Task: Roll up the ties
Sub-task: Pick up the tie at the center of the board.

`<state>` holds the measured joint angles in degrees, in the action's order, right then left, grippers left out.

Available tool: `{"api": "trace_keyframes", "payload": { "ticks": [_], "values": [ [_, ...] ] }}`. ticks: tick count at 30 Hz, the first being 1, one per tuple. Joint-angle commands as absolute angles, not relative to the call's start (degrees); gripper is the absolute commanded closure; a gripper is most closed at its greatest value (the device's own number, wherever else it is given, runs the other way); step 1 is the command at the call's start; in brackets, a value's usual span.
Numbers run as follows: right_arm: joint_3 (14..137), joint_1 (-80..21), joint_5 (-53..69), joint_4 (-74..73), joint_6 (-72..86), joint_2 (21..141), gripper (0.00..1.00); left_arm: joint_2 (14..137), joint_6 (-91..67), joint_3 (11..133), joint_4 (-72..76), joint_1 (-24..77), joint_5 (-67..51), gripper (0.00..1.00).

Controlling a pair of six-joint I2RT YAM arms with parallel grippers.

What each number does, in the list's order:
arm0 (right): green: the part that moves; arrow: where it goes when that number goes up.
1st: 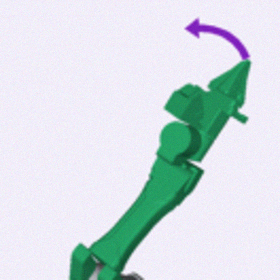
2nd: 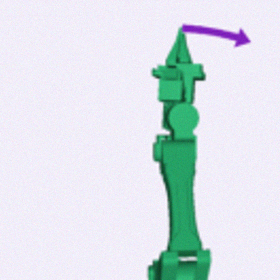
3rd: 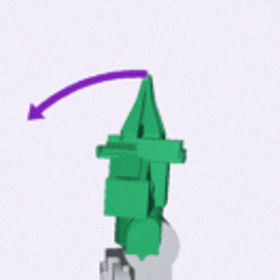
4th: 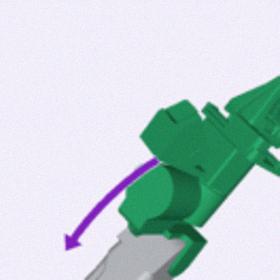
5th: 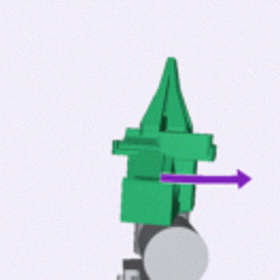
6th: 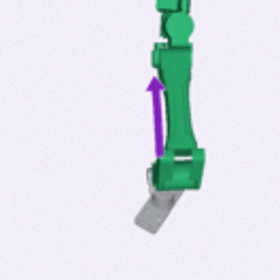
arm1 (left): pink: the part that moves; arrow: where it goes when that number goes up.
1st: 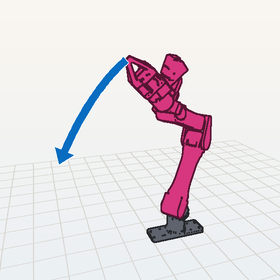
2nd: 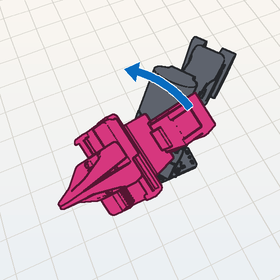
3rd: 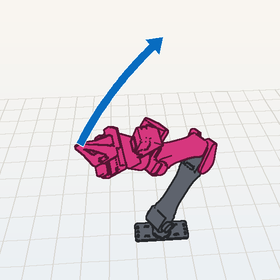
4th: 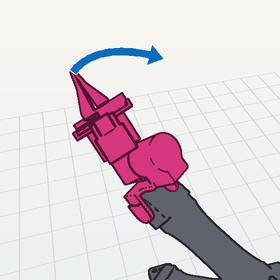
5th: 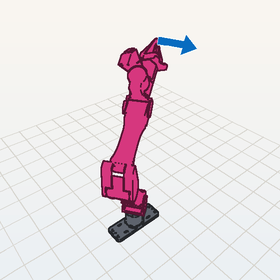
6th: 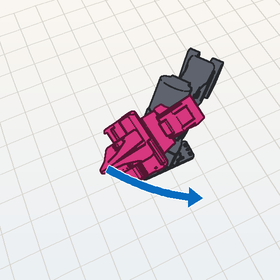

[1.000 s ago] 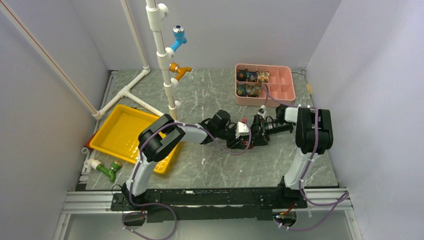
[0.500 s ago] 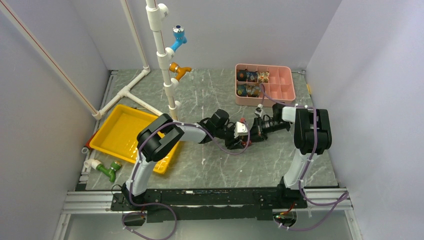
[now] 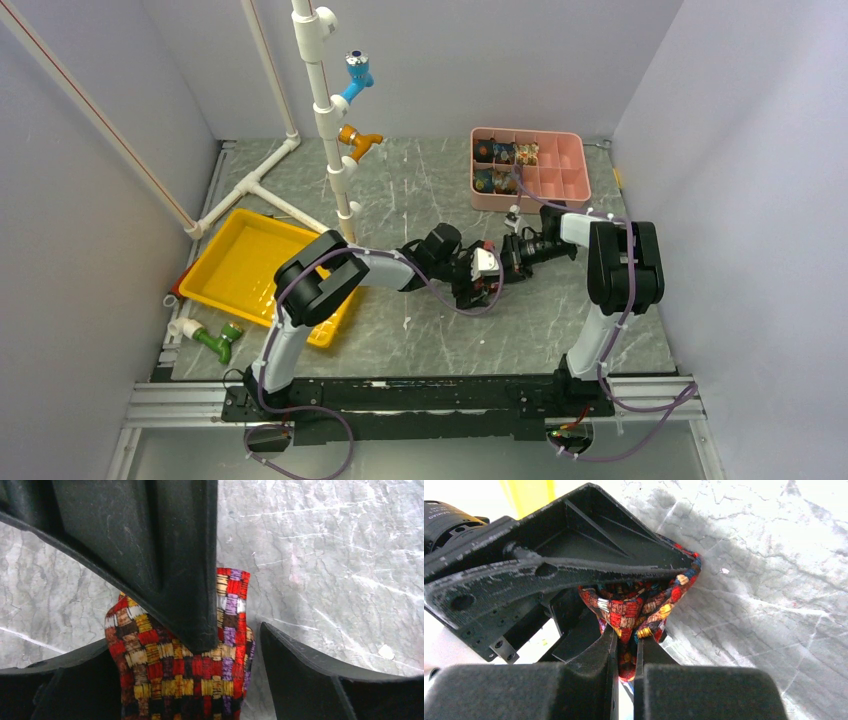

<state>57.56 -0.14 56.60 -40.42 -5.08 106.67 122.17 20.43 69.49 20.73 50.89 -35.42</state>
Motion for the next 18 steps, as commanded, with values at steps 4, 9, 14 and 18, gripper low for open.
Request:
{"api": "trace_keyframes", "payload": {
  "ticks": [4,9,14,18],
  "values": [
    [60.86,-2.40,57.12,-45.47,-8.88,103.36,1.00,122.60,22.19,69.43,16.47,51.11,-31.50,0.44],
    [65.93,-1.65,51.96,-50.65,-9.94,100.84,1.00,116.76,22.42,66.78,14.10,51.03,-32.92,0.30],
    [75.80,1.07,43.62,-57.50,-11.14,100.74,1.00,109.08,21.51,63.67,10.25,49.34,-33.85,0.01],
    [88.53,5.92,35.99,-61.78,-12.49,102.97,1.00,104.11,22.22,61.05,5.70,47.08,-35.55,0.01]
  ]
}}
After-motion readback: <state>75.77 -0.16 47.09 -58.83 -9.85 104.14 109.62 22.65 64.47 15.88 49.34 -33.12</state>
